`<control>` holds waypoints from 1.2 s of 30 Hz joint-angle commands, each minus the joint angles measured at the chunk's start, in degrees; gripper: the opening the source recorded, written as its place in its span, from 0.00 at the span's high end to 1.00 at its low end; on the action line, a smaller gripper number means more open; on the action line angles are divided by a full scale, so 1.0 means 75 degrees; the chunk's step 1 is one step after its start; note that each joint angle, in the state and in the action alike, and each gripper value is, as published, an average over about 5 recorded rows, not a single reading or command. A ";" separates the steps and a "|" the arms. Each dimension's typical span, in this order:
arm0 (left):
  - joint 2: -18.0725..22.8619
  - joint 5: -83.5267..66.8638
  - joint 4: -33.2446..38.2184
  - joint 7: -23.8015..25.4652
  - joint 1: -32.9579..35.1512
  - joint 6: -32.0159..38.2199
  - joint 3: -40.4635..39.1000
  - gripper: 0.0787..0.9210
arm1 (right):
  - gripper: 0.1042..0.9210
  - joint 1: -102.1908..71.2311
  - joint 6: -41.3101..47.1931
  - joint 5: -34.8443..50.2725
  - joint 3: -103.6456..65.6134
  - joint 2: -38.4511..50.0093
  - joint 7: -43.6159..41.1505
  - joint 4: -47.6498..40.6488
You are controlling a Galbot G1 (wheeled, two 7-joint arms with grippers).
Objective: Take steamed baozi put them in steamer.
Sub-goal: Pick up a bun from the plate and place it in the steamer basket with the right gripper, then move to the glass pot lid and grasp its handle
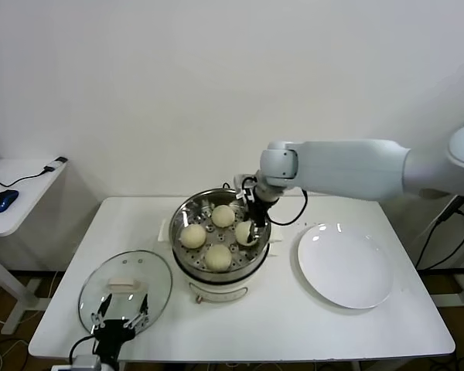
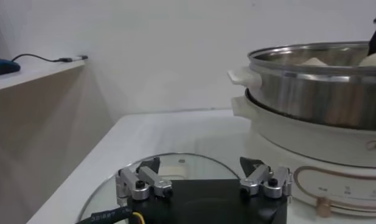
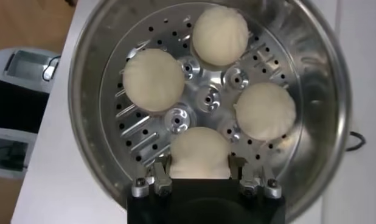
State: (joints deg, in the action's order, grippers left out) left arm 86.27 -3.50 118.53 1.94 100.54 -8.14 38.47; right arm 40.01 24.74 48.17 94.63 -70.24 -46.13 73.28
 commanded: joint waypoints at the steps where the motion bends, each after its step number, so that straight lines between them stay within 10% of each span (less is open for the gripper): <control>1: 0.0007 -0.0005 -0.0001 0.0002 0.0010 -0.0001 0.0006 0.12 | 0.34 -0.0521 -0.0071 -0.0190 -0.0223 -0.0196 0.0108 -0.0315; 13: 0.0022 -0.0013 0.0079 0.0000 0.0026 -0.0034 0.0031 0.12 | 0.12 0.0499 -0.1612 0.0955 -0.0634 0.0467 -0.1331 -0.0515; 24: 0.0045 -0.0089 0.0246 0.0000 0.0088 -0.0053 0.0010 0.12 | 0.12 -0.2071 -0.1584 0.0089 -0.6246 0.1685 0.3723 -0.1107; 36: -0.0190 -0.0628 0.0556 -0.0098 0.0017 0.0121 0.0222 0.12 | 0.12 -0.6479 -0.1398 -0.0402 -1.0499 0.4557 0.6246 0.1734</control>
State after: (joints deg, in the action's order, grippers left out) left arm 84.91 -7.65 122.42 0.77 100.00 -7.17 40.50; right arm 19.90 15.47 49.18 47.76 -52.69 -18.70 72.94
